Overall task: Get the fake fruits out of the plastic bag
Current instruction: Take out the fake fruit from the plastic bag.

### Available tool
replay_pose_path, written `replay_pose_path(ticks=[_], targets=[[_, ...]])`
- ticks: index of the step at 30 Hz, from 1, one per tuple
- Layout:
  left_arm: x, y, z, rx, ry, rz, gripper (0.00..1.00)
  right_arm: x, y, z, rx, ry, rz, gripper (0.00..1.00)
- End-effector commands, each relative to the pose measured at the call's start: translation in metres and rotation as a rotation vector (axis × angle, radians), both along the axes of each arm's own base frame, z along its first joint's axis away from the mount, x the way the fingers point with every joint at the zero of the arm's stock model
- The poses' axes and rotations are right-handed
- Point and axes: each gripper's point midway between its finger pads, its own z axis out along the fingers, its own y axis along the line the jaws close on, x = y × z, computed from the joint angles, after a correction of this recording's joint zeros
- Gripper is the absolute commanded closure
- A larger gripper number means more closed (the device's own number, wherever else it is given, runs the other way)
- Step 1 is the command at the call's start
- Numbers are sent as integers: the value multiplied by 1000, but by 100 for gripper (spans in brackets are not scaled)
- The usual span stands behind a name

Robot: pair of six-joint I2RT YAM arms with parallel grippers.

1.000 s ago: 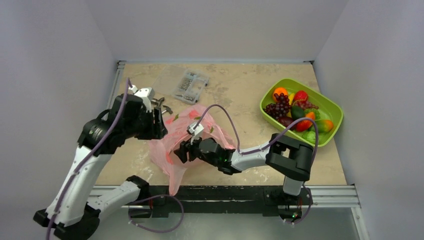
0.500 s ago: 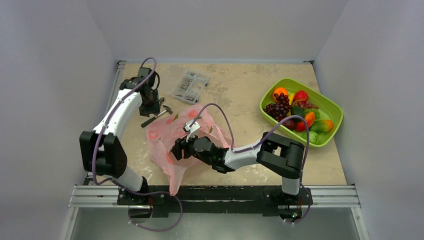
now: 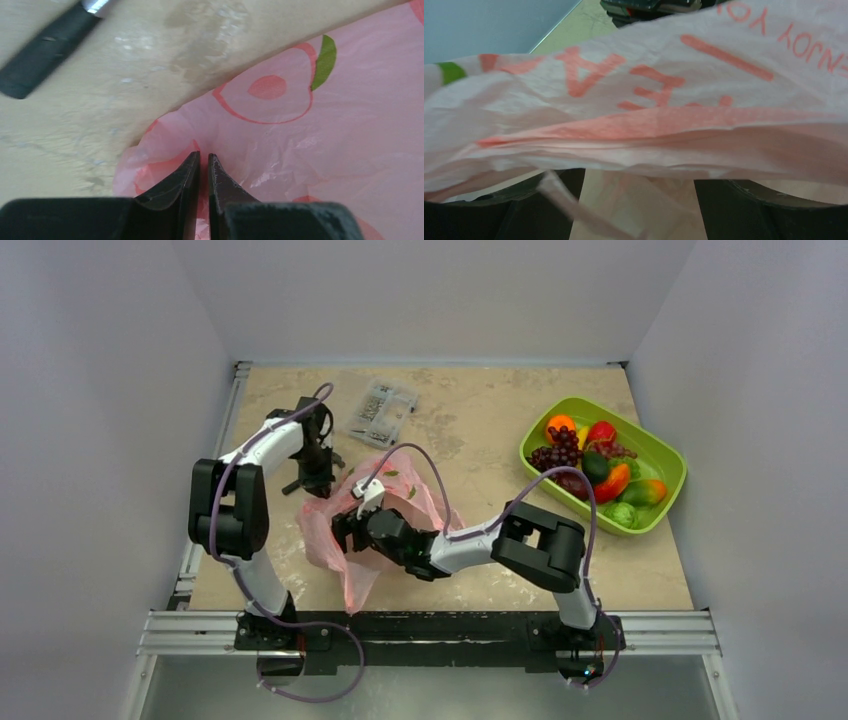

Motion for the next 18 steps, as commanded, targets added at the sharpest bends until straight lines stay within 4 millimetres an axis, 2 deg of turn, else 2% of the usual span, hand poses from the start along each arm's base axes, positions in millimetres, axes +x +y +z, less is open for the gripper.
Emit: replay_pose_path(ticks=[1,7,11,14,15,18], targets=[[-6,-34,6,-209,-22,-27,90,20,9,4,-5,-36,-40,20],[-13,-46,3,-250,-14,-46,90,26,26,-10,-25,-110,-2,1],[-14,-63,6,-299,-17,-80,90,35,37,-27,-64,-128,-8,1],[-17,-68,8,-305,-14,-102,90,45,36,-33,-78,-136,-59,2],[-17,-69,9,-309,-16,-104,90,47,35,-33,-81,-145,-72,6],[-17,-71,14,-323,-30,-110,90,53,31,-28,-93,-180,-100,36]])
